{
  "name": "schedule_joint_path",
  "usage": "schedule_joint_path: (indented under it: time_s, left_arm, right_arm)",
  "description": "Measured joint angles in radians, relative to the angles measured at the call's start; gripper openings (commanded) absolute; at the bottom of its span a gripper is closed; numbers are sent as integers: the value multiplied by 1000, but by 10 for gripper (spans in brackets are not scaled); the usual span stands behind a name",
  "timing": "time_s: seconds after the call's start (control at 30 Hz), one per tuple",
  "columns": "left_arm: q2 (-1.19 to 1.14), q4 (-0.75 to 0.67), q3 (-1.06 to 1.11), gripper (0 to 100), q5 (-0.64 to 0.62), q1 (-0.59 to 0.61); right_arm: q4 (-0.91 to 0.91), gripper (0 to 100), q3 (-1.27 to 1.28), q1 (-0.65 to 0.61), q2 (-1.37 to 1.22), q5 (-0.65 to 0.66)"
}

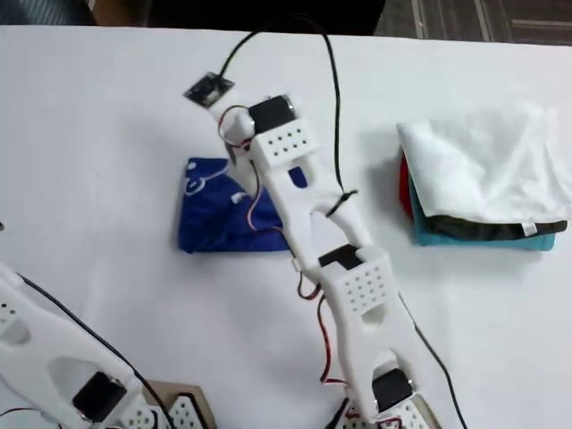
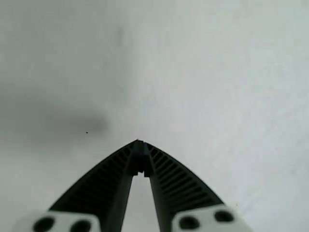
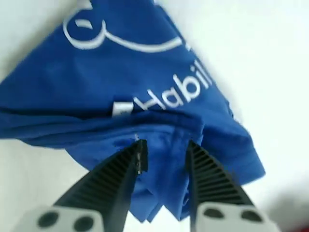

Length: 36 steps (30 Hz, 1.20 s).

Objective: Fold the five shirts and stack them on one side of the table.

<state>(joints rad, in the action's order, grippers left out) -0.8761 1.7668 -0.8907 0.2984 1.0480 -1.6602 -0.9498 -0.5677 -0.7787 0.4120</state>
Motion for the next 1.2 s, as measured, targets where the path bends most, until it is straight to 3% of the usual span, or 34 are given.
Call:
schedule_joint_path:
  time_s: [0.07,0.17,0.67,0.87,1.2]
  left_arm:
    - [0,0,0,26,0,0]
    - [0,0,0,26,0,0]
    - [0,0,0,26,0,0]
    - [0,0,0,26,0,0]
    - [0,0,0,26,0,0]
  right_arm:
    - [25,135,-8,-18,-29,0]
    - [40,4,-14,-41,-100,0]
    - [44,22,-15,-40,-141,-5]
    - [-34,22,-8,-37,-141,-5]
    - [-41,22,385,-12,34,-5]
